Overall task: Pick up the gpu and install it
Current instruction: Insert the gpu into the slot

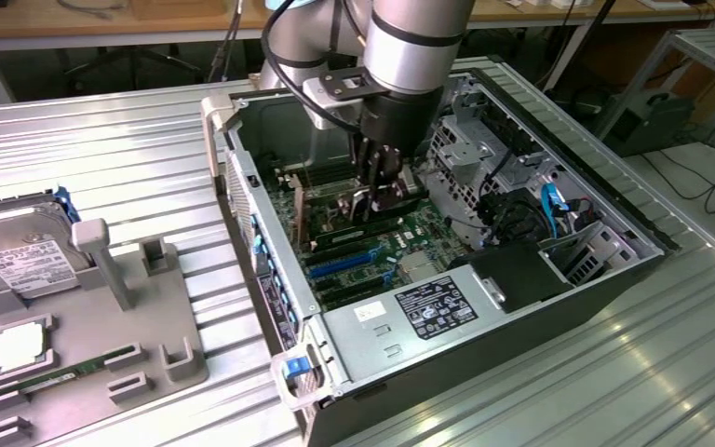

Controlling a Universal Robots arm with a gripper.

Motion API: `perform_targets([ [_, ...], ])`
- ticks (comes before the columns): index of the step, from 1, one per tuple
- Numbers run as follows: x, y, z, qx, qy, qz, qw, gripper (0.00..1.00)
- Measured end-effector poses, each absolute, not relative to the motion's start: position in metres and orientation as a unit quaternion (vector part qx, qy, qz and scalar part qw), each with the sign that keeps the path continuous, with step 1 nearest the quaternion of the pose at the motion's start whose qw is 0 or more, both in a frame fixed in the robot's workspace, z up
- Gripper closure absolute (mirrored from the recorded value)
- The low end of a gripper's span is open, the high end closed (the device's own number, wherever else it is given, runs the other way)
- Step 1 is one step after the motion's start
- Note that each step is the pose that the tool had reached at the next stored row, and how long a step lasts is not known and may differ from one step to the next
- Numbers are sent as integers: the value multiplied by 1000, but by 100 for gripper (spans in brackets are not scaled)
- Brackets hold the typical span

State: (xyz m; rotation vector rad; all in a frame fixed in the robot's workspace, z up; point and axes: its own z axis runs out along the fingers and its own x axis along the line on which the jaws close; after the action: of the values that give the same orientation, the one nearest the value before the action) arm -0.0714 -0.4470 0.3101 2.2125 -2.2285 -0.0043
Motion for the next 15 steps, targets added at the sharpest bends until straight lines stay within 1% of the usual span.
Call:
perform_targets([
  [7, -72, -447, 305, 705, -710, -3, 3, 72],
  [11, -73, -447, 304, 704, -710, 4, 10, 72],
  [15, -75, -447, 301, 704, -710, 7, 8, 72],
])
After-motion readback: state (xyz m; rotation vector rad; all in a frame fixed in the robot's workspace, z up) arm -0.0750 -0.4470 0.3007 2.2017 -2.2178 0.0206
